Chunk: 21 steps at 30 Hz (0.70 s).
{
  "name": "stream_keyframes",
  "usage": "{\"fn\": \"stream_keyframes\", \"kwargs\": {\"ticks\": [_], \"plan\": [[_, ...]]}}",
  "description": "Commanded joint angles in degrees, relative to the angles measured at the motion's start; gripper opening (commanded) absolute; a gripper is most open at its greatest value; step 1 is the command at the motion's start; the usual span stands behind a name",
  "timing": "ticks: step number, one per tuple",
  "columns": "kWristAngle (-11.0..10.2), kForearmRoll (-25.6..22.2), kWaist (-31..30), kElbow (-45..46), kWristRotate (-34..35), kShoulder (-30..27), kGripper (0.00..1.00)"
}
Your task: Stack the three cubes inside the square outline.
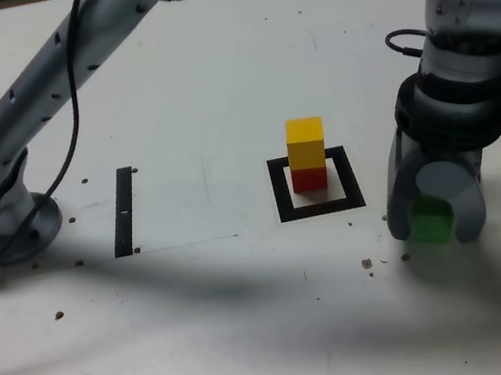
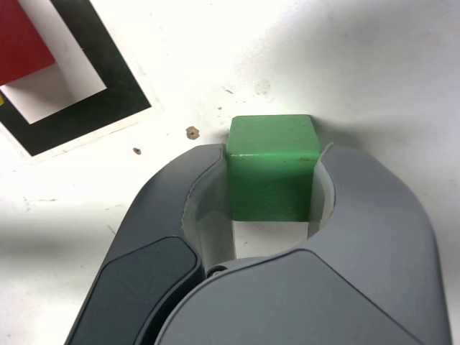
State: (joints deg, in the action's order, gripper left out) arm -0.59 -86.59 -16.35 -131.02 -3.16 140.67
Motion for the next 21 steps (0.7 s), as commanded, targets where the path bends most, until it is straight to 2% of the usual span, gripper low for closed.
{"fn": "stream_keyframes", "kwargs": {"ticks": [1, 8, 13, 21], "plan": [[-0.1, -0.3, -0.1, 0.1, 0.1, -0.5, 0.28], [-1.0, -1.9, -0.1, 1.7, 0.1, -4.7, 0.28], [-1.7, -3.7, 0.1, 4.6, 0.5, -10.3, 0.28], [-1.6, -5.1, 2.2, 10.6, 1.3, -19.2, 0.28]]}}
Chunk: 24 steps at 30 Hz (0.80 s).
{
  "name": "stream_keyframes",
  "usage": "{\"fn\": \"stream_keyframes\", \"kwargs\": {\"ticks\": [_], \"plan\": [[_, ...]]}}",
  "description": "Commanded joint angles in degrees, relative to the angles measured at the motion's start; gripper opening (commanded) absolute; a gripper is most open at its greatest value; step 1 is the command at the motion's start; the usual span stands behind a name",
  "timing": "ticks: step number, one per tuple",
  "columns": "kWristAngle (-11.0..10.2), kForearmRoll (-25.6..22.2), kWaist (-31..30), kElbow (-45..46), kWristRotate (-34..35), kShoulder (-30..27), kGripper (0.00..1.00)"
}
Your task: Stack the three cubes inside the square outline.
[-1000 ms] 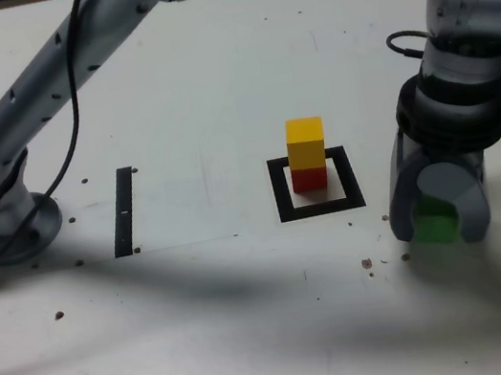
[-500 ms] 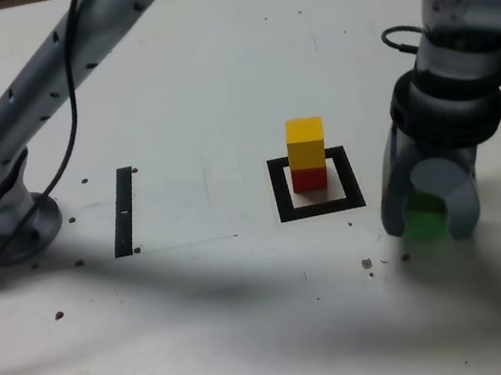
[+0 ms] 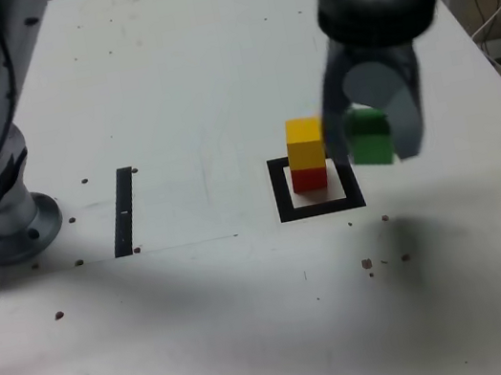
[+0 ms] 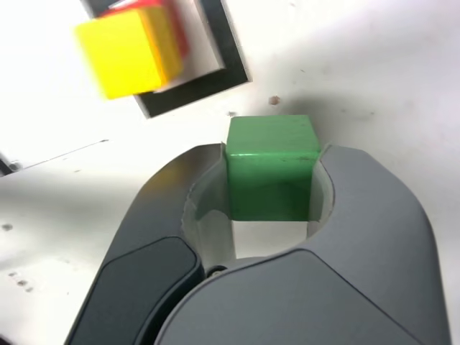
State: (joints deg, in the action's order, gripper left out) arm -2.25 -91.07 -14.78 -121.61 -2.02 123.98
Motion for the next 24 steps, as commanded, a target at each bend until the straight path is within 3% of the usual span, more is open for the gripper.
{"fn": "stream_keyframes", "kwargs": {"ticks": [1, 12, 24], "plan": [[0.1, -0.6, 1.0, 2.2, 0.2, -3.5, 0.28], [0.6, 0.5, 6.6, 12.6, 0.4, -11.1, 0.28], [2.6, 4.9, 10.3, 18.9, -0.5, -12.0, 0.28]]}}
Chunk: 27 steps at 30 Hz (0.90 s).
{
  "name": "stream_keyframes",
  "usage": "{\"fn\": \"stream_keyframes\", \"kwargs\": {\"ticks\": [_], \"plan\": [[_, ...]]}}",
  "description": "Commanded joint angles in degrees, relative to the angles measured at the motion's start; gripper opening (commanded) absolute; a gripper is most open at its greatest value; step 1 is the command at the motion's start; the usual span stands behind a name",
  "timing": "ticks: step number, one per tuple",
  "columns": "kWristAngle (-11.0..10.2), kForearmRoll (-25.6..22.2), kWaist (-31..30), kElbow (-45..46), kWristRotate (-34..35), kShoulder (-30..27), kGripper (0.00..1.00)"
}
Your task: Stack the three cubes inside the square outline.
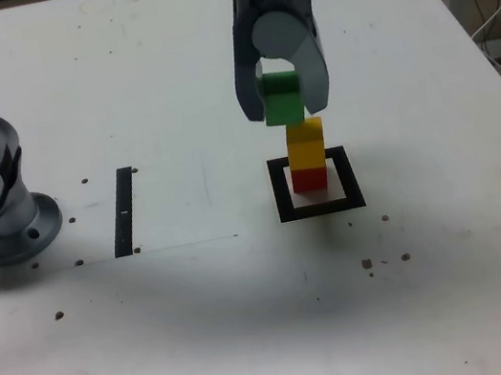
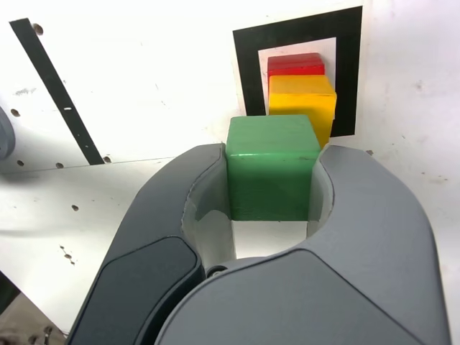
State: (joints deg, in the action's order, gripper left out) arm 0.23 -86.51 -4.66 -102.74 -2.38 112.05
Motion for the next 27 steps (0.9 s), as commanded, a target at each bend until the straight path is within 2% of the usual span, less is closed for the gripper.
{"fn": "stream_keyframes", "kwargs": {"ticks": [1, 17, 19, 24, 25, 27], "plan": [[0.2, 0.6, 0.2, 0.2, -0.2, 0.1, 0.28], [1.2, 2.7, 1.1, 0.1, -1.7, 3.2, 0.30], [1.3, 2.9, 1.1, 0.2, -2.1, 3.4, 0.43], [1.6, 3.3, 1.4, 0.9, -2.9, 3.4, 0.94], [1.6, 3.3, 1.4, 1.1, -2.9, 3.4, 0.98], [1.5, 3.3, 1.4, 1.3, -2.9, 3.1, 1.00]]}}
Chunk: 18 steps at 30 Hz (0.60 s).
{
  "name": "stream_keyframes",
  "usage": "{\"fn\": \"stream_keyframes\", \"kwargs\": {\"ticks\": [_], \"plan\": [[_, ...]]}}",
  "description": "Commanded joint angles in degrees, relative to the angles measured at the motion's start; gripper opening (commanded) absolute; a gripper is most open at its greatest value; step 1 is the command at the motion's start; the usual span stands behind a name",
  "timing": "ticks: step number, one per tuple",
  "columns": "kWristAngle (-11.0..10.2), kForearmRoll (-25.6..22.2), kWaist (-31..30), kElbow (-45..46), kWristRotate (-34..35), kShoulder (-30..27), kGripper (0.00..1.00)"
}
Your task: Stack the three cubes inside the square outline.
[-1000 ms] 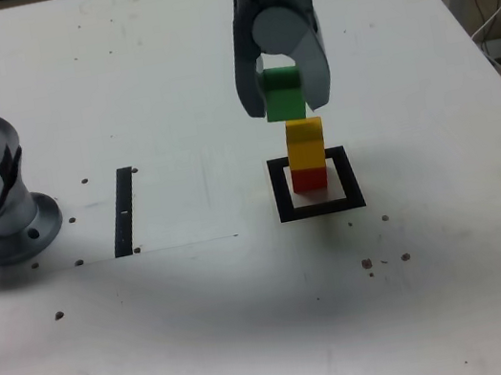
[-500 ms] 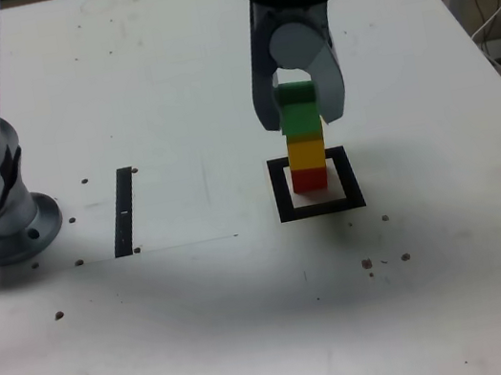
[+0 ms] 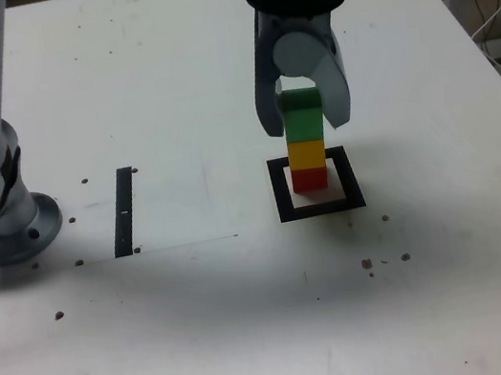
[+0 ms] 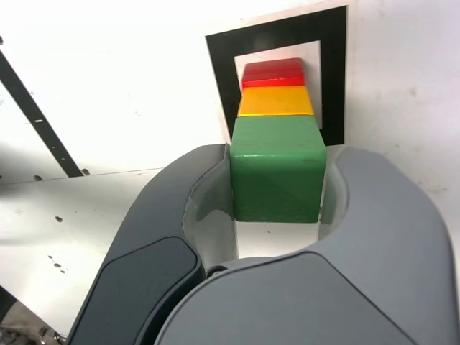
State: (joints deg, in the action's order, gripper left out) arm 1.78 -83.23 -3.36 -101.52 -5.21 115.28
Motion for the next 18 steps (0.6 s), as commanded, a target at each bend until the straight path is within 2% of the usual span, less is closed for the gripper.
{"fn": "stream_keyframes", "kwargs": {"ticks": [1, 8, 18], "plan": [[-0.1, 0.0, 0.1, 0.1, -0.1, -0.2, 1.00], [-1.0, -0.3, 0.1, 0.4, 0.0, -1.8, 1.00], [-3.2, -0.7, 0.1, 4.6, 1.2, -8.5, 1.00]]}}
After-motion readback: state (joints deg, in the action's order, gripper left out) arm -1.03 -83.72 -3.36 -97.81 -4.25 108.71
